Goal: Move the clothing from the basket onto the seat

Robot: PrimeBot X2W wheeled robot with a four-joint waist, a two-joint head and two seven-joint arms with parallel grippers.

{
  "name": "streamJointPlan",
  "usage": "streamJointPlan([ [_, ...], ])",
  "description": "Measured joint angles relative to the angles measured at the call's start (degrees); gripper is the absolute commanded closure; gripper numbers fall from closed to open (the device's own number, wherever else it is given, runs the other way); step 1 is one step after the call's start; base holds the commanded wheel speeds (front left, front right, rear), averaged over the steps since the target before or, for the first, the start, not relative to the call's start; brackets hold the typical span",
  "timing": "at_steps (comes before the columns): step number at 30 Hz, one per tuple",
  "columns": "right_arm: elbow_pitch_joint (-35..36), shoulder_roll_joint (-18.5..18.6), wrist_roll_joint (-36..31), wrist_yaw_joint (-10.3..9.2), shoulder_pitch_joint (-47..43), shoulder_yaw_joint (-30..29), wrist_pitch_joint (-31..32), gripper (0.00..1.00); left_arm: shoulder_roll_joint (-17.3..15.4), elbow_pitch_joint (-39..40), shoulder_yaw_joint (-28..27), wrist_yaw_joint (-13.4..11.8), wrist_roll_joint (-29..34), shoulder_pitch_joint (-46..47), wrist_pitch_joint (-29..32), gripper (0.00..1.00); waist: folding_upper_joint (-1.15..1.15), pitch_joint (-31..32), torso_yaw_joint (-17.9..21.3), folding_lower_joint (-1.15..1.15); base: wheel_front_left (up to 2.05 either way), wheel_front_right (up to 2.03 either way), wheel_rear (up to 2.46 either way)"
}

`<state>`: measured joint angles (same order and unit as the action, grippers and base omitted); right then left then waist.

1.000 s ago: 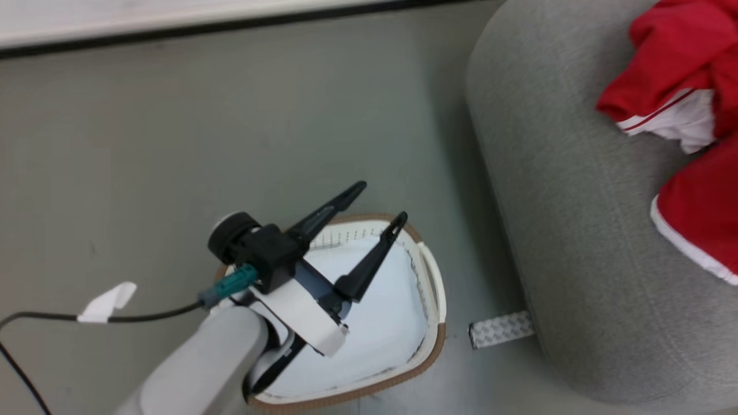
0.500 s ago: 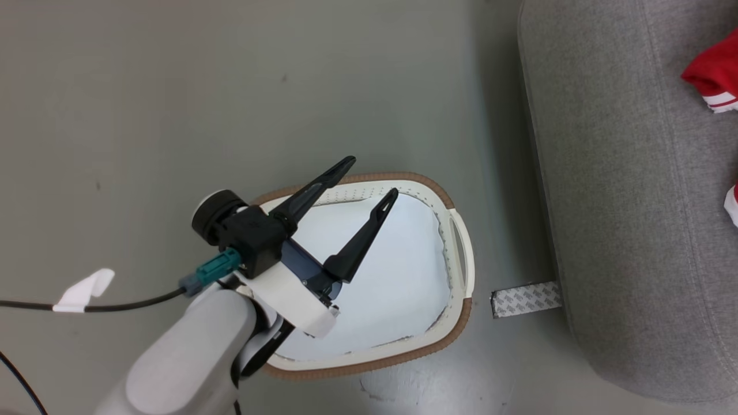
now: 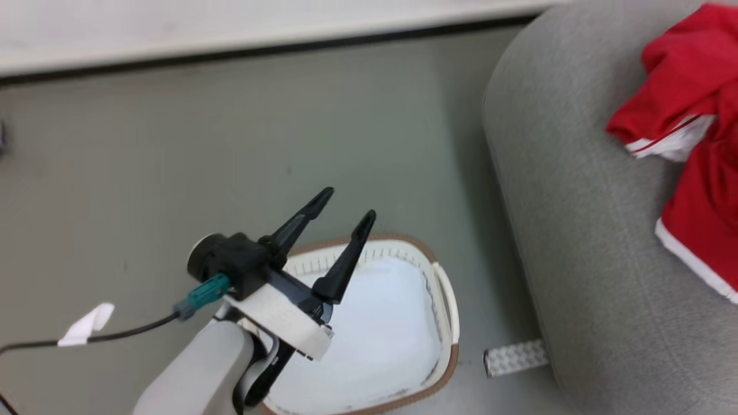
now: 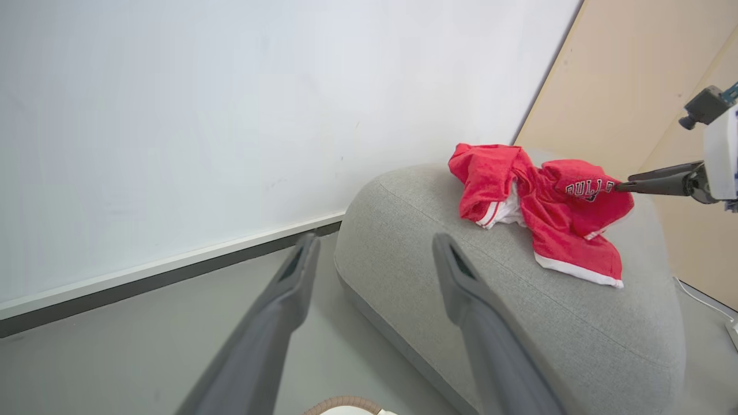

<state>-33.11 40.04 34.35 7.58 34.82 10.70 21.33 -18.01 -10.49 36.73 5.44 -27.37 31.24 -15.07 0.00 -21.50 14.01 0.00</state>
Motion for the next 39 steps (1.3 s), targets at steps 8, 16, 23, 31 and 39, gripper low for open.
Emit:
streamJointPlan([
  [8,15.72,7.78,0.87,-0.01,-1.44,0.9,3.57,0.0,1.56,1.49,-9.48,-1.48,-1.08,-8.39,-0.05,0.0,0.0,11.23,-0.29,-0.02,0.0,0.0,0.0],
  [16,25.9,1.0,0.41,-0.01,-4.9,-2.47,-2.3,0.0,1.92,4.41,-20.85,-4.64,1.33,-14.32,-0.07,0.0,0.0,18.3,-4.05,-0.02,0.0,0.0,0.0],
  [23,28.31,-11.46,-3.77,-0.01,-12.19,-6.98,-14.69,0.0,3.01,4.49,-28.33,-5.68,2.53,-20.28,-0.07,0.0,0.0,20.85,-8.91,-0.02,0.0,0.0,0.0],
  [31,24.16,-23.86,-9.79,-0.01,-22.37,-6.58,-29.95,0.0,6.82,1.19,-32.51,-4.31,4.13,-25.76,-0.05,0.0,0.0,22.62,-11.44,-0.01,0.0,0.0,0.0],
  [39,19.96,-32.09,-17.33,-0.01,-29.56,-5.81,-36.11,0.0,11.38,-2.0,-34.18,-1.32,9.13,-28.36,-0.07,0.0,0.0,22.8,-11.31,-0.01,0.0,0.0,0.0],
])
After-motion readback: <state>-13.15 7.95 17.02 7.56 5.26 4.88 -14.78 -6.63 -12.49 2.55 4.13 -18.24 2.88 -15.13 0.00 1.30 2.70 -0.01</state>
